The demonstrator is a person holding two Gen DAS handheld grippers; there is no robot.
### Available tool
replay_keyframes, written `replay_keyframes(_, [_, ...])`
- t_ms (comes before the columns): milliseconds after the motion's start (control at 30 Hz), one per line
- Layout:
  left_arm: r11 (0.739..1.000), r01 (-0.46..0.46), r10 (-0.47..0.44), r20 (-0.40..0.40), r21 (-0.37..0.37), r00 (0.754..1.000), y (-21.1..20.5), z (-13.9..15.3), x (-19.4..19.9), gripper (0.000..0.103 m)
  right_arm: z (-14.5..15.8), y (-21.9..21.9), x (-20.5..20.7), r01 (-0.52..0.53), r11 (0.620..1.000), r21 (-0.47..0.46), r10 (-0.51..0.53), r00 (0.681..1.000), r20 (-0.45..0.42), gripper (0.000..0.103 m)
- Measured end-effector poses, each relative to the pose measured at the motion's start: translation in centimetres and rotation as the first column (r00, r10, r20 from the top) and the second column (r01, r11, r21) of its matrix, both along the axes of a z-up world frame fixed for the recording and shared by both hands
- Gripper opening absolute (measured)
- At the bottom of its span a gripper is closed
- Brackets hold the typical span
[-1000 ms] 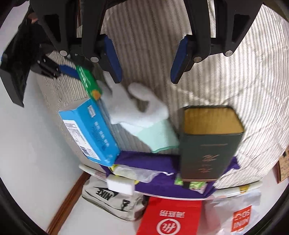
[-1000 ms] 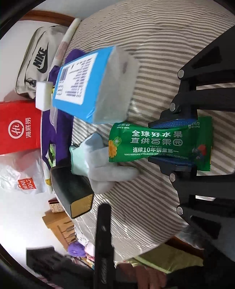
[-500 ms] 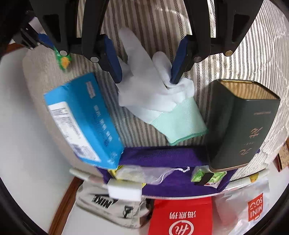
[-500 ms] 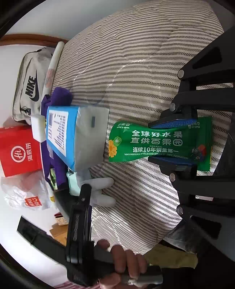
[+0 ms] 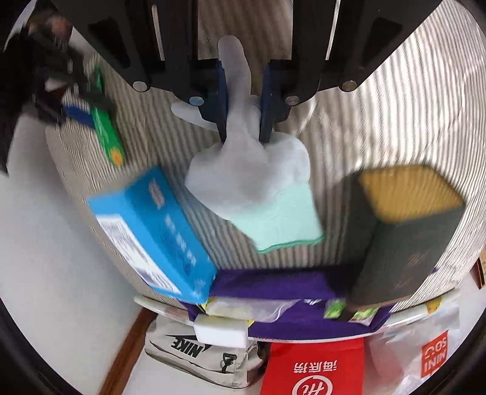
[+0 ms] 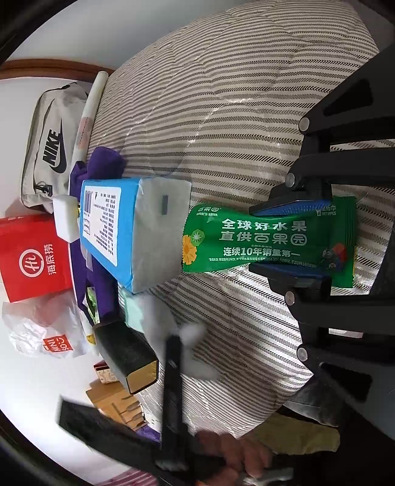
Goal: Organize soft objects
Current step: 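Grasp the white-and-mint work glove by its fingers with the left tool, then carry the glove with the left tool while the right tool carries the green packet to the towel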
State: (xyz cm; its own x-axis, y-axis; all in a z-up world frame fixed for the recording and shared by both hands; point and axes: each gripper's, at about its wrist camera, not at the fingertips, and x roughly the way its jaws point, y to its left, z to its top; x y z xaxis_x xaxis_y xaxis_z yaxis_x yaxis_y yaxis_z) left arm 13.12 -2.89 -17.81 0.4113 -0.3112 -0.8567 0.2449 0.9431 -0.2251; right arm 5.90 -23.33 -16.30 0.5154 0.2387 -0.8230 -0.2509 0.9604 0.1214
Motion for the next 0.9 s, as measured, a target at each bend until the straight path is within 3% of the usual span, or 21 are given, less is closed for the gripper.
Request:
replay_keyframes(133, [1.0, -0.011, 0.011, 0.009, 0.027, 1.0, 2.6, 0.1, -2.7, 0.018, 0.0, 0.7, 0.2, 0.005, 0.999, -0.032, -0.005, 1.0, 0.0, 0.029])
replay_keyframes(267, [0.994, -0.083, 0.081, 0.033, 0.066, 0.996, 6.3, 0.5, -4.6, 0.018, 0.0, 0.7, 0.5, 0.013, 0.999, -0.033, -0.013, 1.0, -0.011, 0.029])
replay_keyframes(367, [0.988, -0.145, 0.143, 0.025, 0.047, 0.989, 9.3, 0.5, -5.3, 0.018, 0.1, 0.7, 0.7, 0.012, 0.999, -0.044, -0.013, 1.0, -0.015, 0.03])
replay_keyframes(567, [0.992, -0.127, 0.127, 0.034, -0.008, 0.991, 11.1, 0.6, -5.6, 0.034, 0.1, 1.0, 0.8, 0.018, 0.998, -0.06, -0.019, 1.0, -0.019, 0.031])
replay_keyframes(633, [0.994, -0.097, 0.099, 0.055, -0.041, 0.994, 11.0, 1.2, -5.9, 0.062, 0.1, 1.2, 0.8, 0.015, 0.998, -0.068, -0.017, 1.0, -0.019, 0.032])
replay_keyframes(667, [0.995, -0.088, 0.091, 0.066, -0.05, 0.994, 10.8, 1.5, -5.9, 0.068, 0.1, 1.2, 0.9, 0.016, 0.997, -0.071, -0.017, 1.0, -0.02, 0.032])
replay_keyframes(767, [0.998, -0.038, 0.042, 0.108, -0.044, 0.993, 9.7, 2.2, -5.9, 0.071, 0.1, 1.3, 0.9, 0.017, 0.997, -0.076, -0.018, 1.0, -0.021, 0.033])
replay_keyframes(900, [1.0, 0.01, -0.011, 0.085, 0.013, 0.996, 7.0, 1.2, -4.3, 0.071, 0.1, 1.5, 0.9, 0.016, 0.996, -0.086, -0.017, 1.0, -0.017, 0.035])
